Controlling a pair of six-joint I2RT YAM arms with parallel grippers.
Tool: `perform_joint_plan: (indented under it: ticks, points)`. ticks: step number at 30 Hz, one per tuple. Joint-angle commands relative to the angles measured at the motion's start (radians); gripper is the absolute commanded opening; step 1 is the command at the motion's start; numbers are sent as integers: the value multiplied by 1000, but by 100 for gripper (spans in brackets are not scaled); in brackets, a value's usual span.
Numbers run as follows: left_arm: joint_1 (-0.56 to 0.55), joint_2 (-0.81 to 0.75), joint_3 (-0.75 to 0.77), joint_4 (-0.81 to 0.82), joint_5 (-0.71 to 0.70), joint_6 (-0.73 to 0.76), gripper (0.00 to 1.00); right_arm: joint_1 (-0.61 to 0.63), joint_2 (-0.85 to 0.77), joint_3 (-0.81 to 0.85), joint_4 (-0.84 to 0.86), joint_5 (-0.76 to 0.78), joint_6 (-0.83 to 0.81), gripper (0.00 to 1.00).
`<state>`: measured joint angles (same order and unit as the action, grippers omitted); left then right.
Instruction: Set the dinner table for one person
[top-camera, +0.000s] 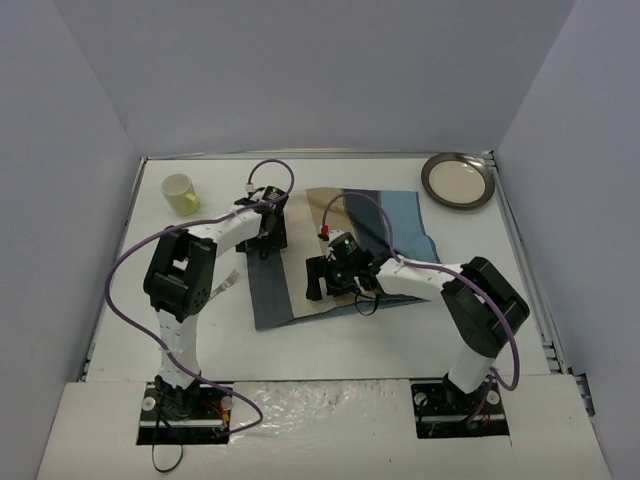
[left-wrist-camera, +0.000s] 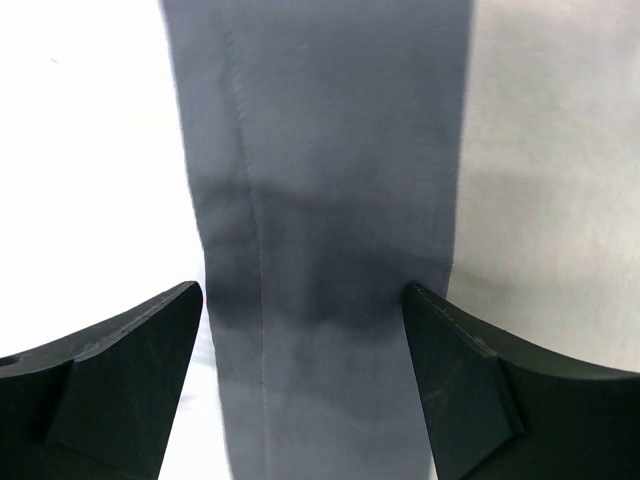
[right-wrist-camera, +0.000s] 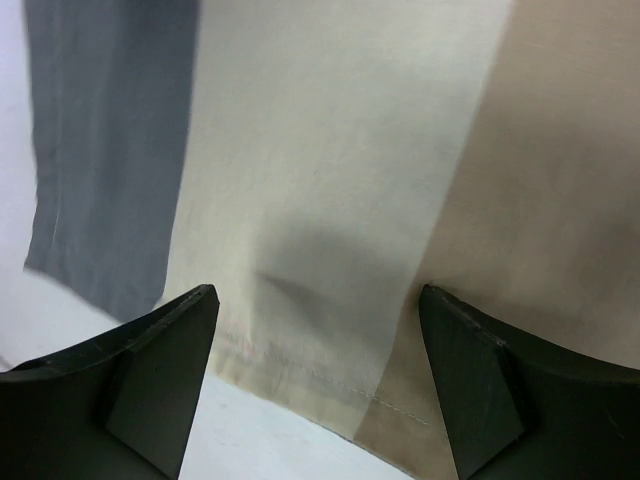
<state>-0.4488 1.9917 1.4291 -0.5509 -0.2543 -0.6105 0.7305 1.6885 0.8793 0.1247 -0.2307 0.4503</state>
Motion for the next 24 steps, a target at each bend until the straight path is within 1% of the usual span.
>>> perform_joint_plan:
  ticks: [1, 5, 9, 10, 12, 13, 14, 17, 19, 21, 24]
  points:
    - [56, -2, 72, -60, -72, 97, 77, 116, 87, 78, 2, -143, 42, 79]
    - [57, -97, 88, -23, -63, 130, 78, 115, 33, 122, -19, -3, 6, 79]
    - [38, -207, 61, -15, -39, 140, 79, 62, -116, 139, -89, 126, -49, 79]
    - [24, -239, 44, -14, -35, 141, 79, 55, -157, 144, -110, 163, -62, 79]
    - [-17, -291, 10, -15, -24, 144, 79, 0, -224, 145, -153, 217, -74, 79]
    - [-38, -308, 10, -17, -18, 143, 79, -2, -251, 145, -162, 227, -74, 79]
    - [-85, -333, -19, -18, 3, 135, 79, -50, -295, 131, -170, 228, -74, 79]
    - [-210, -365, -109, 9, 36, 113, 80, -149, -362, 81, -188, 250, -65, 79]
    - [-259, -371, -157, 24, 72, 80, 80, -169, -382, 52, -192, 243, -60, 77]
    - [-288, -376, -199, 32, 85, 62, 80, -174, -391, 23, -194, 216, -44, 76]
    - [-302, -388, -276, 51, 75, 48, 79, -174, -382, -32, -189, 183, -12, 72]
